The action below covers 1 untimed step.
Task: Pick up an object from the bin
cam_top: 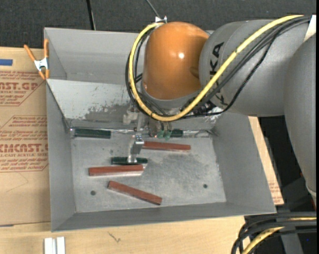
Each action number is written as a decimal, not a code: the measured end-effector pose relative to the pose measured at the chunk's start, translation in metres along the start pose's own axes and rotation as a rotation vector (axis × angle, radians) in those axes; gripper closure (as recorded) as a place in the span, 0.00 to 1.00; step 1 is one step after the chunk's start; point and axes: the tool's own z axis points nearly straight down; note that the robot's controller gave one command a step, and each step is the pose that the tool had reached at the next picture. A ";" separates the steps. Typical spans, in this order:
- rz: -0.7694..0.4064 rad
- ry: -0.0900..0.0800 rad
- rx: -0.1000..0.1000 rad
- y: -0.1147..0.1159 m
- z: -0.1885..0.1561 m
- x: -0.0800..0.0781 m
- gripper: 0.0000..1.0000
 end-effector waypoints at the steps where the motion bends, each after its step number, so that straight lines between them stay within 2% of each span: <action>1: -0.097 -0.004 0.001 0.000 0.053 -0.001 0.00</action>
Offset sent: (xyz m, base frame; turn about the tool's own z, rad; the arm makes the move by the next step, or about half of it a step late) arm 0.0096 -0.0321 -0.0650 -0.2327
